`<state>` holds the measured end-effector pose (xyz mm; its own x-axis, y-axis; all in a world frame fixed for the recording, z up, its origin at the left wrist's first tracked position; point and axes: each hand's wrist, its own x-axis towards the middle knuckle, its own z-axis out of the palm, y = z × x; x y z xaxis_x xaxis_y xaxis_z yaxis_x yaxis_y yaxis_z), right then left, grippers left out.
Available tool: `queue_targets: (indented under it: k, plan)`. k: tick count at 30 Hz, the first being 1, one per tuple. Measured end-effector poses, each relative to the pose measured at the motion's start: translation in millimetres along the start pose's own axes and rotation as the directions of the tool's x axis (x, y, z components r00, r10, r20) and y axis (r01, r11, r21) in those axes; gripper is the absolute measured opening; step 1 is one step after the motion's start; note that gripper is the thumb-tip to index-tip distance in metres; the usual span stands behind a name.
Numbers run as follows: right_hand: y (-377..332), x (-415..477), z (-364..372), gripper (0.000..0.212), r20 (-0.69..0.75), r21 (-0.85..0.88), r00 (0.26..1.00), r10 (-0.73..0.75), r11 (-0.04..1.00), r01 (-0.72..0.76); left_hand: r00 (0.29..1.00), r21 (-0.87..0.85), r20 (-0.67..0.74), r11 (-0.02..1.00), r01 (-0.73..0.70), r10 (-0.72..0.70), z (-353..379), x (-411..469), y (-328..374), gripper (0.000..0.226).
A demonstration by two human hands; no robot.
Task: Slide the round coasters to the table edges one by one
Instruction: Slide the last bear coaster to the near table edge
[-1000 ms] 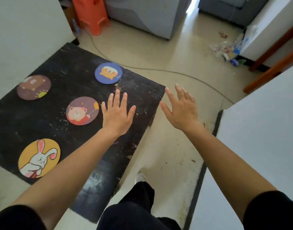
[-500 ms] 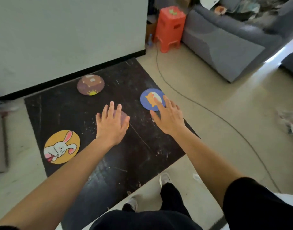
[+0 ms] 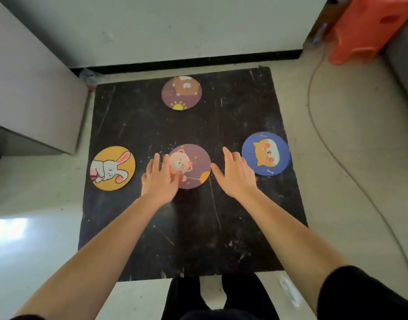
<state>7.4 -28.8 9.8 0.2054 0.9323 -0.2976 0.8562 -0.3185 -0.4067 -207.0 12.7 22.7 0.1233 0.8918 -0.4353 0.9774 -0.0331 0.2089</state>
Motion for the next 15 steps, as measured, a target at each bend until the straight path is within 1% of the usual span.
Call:
queue_targets:
  k: [3,6,10,13,15]
  plan:
    - [-5.7,6.5,30.9,0.072,0.097,0.149,0.991,0.092,0.983,-0.106,0.998,-0.046,0.056,0.999,0.007,-0.004,17.6,29.8,-7.3,0.066]
    - [-14.3,7.5,58.9,0.065,0.192,0.299,0.964,0.186,0.924,-0.238,0.998,-0.098,0.063,0.995,0.020,-0.014,27.7,60.3,-11.6,0.064]
    - [-25.4,7.3,81.6,0.054,0.190,0.452,0.941,0.279,0.827,-0.336,0.997,-0.065,0.070,0.998,0.025,-0.021,38.1,82.6,-12.0,0.061]
    - [-28.1,5.1,89.7,0.053,0.219,0.542,0.918,0.329,0.741,-0.395,1.000,-0.159,0.020,0.987,0.021,-0.018,42.4,78.7,-13.6,0.060]
    - [-26.0,1.1,91.8,0.053,0.225,0.554,0.911,0.346,0.723,-0.411,0.998,-0.236,0.009,0.969,0.066,-0.066,41.3,71.4,-19.2,0.059]
